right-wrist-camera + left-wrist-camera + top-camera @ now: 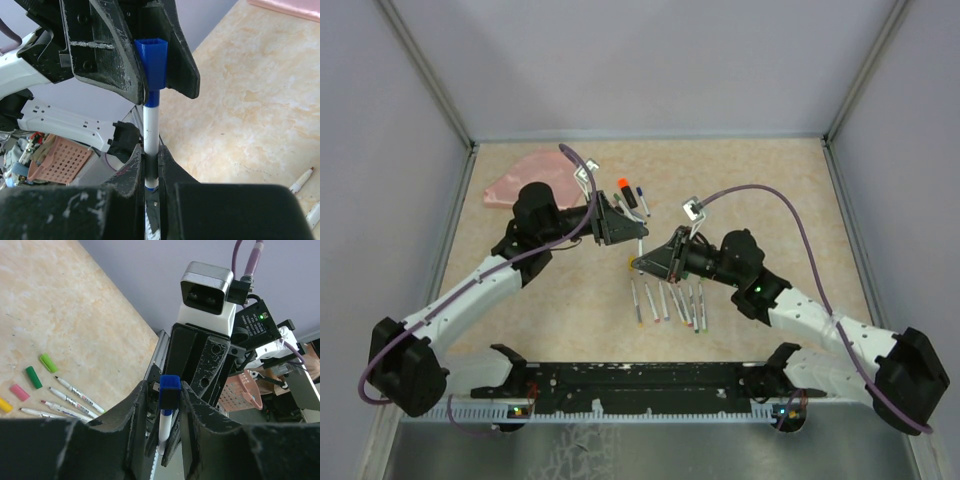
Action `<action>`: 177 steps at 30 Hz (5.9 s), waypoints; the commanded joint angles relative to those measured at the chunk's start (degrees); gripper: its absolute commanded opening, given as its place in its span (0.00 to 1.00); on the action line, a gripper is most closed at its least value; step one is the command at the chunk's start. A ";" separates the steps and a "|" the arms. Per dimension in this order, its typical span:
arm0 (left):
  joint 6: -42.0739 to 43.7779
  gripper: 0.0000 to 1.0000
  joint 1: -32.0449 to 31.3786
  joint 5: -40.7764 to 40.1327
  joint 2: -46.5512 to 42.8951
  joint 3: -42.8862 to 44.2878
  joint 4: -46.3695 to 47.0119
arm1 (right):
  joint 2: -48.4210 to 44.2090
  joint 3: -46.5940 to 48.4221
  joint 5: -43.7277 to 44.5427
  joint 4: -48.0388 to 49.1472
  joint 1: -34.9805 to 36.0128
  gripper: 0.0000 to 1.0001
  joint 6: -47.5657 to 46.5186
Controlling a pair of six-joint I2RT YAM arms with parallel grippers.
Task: Open the pen caps
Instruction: Open the pen cap from the pen, then place the pen cap at the center of the board.
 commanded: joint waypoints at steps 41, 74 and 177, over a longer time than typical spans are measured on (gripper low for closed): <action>-9.72 0.00 -1.19 -1.04 -0.14 -6.19 19.14 | 0.71 0.35 5.94 8.09 0.43 0.31 6.03; -2.34 0.00 12.91 -16.31 8.59 11.93 20.77 | 2.90 -2.99 0.39 11.83 0.45 0.00 12.11; 15.89 0.43 3.63 -34.77 20.88 6.50 -33.78 | 7.97 -0.87 4.30 -6.48 2.23 0.00 2.90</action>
